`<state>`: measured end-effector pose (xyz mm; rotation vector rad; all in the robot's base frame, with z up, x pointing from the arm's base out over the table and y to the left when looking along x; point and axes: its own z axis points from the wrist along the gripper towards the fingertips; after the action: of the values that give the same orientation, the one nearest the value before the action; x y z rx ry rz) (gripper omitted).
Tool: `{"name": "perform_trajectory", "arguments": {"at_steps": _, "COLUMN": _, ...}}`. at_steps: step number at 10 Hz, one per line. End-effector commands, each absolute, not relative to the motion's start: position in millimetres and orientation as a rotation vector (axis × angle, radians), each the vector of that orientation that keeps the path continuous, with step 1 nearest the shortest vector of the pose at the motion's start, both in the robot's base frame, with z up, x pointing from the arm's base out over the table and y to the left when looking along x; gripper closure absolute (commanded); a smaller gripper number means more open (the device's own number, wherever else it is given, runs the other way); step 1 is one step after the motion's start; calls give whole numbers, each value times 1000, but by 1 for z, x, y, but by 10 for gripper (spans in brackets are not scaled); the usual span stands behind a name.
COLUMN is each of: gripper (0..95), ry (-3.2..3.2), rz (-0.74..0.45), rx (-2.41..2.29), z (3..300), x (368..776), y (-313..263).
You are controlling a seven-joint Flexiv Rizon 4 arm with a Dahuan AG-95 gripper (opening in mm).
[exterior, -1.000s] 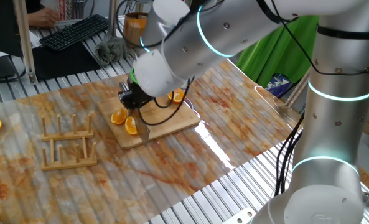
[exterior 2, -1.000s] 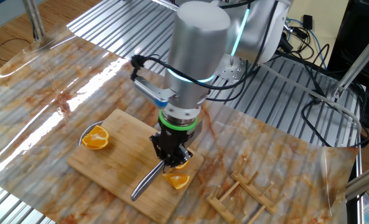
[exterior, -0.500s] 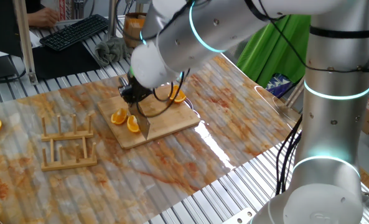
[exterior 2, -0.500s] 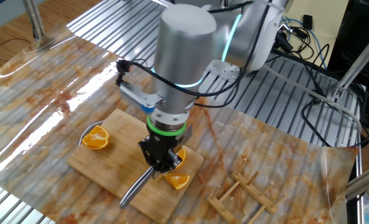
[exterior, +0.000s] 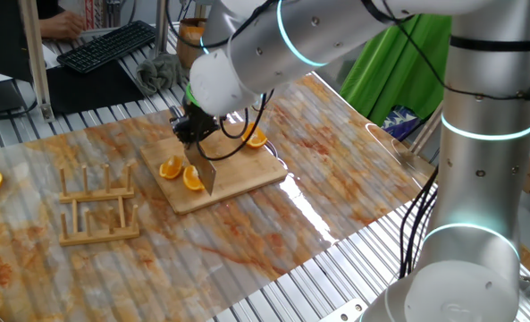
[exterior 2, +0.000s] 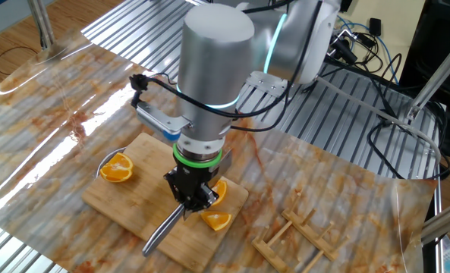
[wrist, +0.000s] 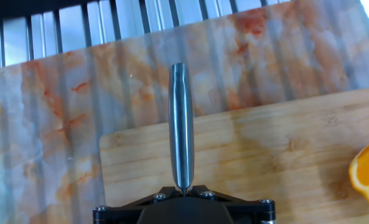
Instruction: Chop the orange
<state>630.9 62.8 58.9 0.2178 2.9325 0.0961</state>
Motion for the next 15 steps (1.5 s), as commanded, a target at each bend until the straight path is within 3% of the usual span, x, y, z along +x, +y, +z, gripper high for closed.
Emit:
{"name": "perform_trajectory", "arguments": {"at_steps": 1, "gripper": 950, "ry": 2948, "rz": 99, "rx": 221, "z": 63, "x": 627, "y": 65}}
{"name": "perform_trajectory", "arguments": {"at_steps": 15, "gripper": 950, "ry": 2987, "rz": 82, "rx": 152, "z": 70, "x": 591, "y": 73}}
